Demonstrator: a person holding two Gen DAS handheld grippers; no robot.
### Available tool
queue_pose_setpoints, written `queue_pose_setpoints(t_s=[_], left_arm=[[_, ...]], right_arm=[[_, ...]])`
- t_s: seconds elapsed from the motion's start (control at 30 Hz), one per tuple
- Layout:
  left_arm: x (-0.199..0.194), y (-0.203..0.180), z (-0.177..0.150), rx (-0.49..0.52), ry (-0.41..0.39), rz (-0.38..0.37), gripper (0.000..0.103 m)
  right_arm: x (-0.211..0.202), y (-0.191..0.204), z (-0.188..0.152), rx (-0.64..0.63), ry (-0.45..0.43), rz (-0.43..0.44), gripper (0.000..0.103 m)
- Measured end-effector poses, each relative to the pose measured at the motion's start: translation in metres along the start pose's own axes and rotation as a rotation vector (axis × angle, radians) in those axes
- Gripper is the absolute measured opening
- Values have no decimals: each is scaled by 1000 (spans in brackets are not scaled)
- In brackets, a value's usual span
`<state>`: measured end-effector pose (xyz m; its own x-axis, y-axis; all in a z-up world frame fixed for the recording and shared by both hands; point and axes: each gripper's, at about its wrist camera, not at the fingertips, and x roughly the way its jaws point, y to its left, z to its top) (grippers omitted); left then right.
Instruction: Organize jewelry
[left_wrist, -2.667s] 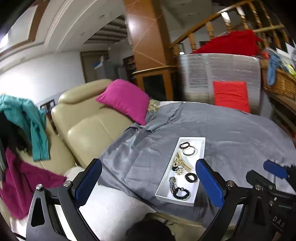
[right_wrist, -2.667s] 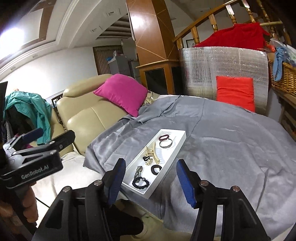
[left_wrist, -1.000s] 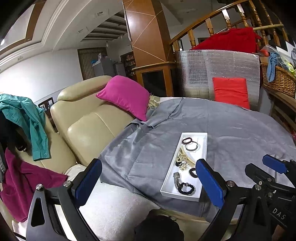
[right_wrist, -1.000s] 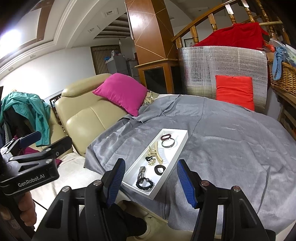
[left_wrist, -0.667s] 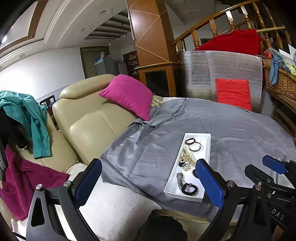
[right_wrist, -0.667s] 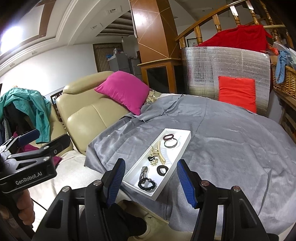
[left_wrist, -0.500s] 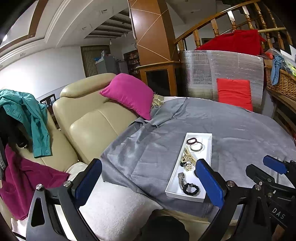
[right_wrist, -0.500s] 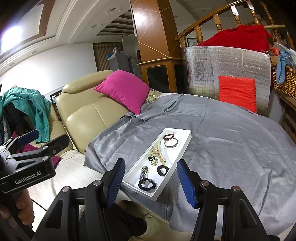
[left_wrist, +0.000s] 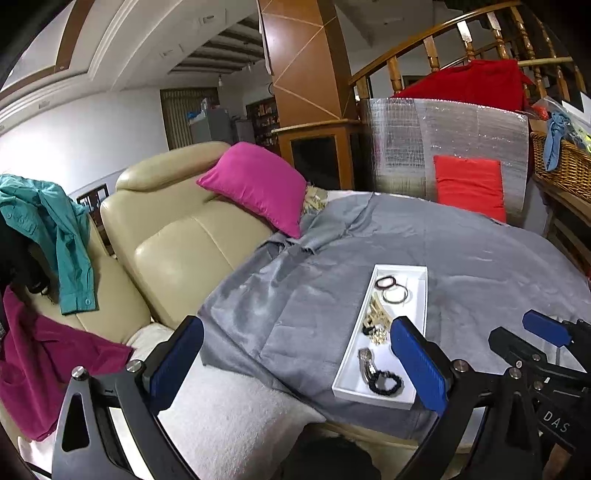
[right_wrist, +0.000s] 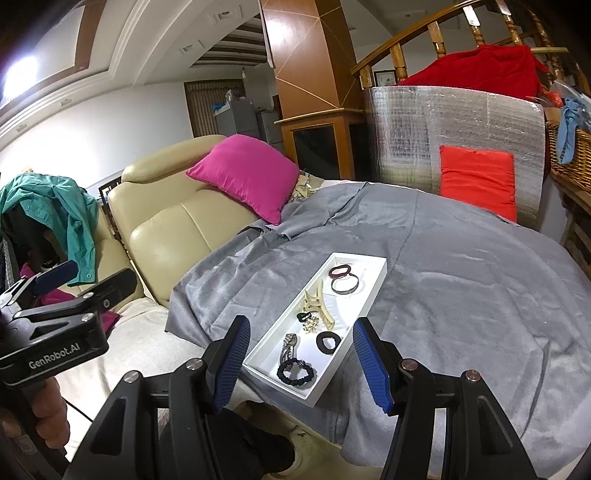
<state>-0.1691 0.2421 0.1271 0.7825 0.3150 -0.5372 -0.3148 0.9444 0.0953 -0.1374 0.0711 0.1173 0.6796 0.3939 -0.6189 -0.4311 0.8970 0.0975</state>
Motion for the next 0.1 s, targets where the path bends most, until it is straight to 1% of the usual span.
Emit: queue_pose_setpoints(t_s=[0.1], left_arm=[[7, -10, 3, 27, 6, 17, 101]], right_arm=[[2, -15, 4, 33, -6, 19, 62]])
